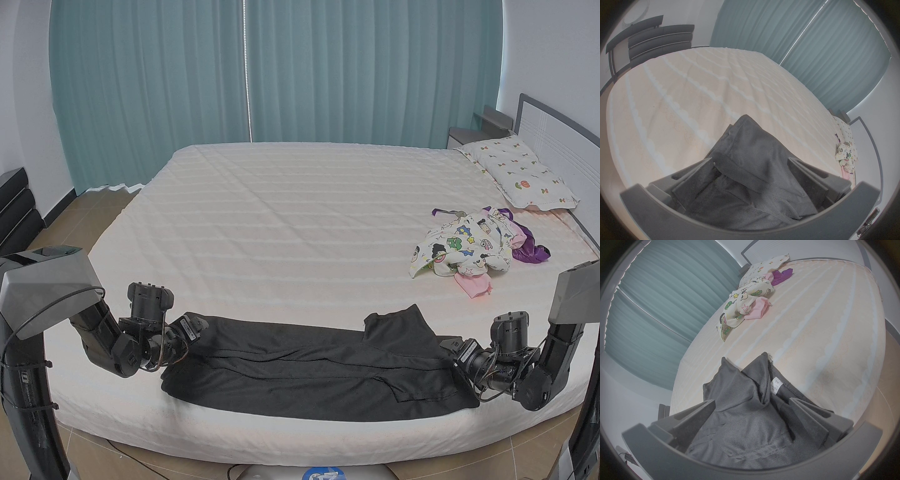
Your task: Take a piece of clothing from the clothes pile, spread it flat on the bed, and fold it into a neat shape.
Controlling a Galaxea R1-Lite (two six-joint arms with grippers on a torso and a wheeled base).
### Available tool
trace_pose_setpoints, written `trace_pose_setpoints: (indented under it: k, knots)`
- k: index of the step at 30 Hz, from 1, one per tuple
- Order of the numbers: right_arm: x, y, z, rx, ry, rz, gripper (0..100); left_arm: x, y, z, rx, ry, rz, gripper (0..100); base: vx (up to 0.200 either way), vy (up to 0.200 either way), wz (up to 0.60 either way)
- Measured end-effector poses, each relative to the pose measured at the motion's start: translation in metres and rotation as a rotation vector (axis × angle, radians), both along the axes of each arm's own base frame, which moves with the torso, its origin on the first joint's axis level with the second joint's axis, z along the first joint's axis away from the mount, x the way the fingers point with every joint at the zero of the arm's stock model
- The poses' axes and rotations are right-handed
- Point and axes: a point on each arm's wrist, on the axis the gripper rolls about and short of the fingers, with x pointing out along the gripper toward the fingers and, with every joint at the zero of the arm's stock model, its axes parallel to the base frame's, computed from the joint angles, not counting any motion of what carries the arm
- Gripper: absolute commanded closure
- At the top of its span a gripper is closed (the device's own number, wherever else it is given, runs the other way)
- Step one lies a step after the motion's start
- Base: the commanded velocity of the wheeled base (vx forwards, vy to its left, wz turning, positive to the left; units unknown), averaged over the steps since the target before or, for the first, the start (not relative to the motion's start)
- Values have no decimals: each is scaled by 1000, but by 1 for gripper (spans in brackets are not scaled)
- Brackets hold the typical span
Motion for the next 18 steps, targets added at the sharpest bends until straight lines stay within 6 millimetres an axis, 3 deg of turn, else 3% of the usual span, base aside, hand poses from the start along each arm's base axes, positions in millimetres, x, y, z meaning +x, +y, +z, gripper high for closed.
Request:
trace_pose_setpoints:
  k: [14,15,18]
  knots:
    - [0,0,-1,-1,4,-1,0,4,-6,-14,2,27,1,0,0,0,0]
    - [0,0,-1,-1,4,-1,0,4,-6,-14,2,28,2,100,0,0,0]
    - [0,0,-2,-1,6,-1,0,2,-4,-16,22,35,22,100,0,0,0]
